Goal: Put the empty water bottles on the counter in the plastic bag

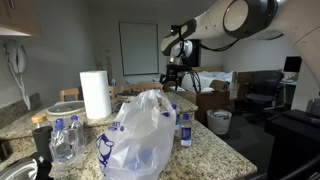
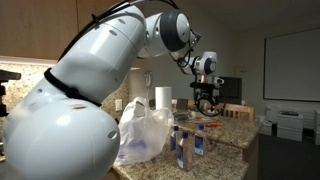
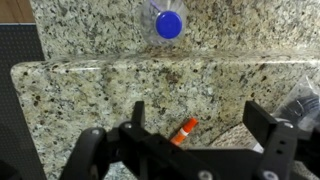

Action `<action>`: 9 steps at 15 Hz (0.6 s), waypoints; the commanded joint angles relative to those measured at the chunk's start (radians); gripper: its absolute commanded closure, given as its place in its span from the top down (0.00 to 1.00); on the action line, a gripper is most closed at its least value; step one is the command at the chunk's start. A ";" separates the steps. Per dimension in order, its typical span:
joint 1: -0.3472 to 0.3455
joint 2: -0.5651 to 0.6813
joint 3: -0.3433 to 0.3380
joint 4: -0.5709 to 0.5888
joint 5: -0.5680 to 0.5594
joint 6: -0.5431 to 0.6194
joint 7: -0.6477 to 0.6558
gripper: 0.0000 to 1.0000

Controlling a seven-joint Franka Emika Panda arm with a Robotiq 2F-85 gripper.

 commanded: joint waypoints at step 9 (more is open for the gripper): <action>0.073 0.033 -0.037 -0.201 -0.164 0.182 0.023 1.00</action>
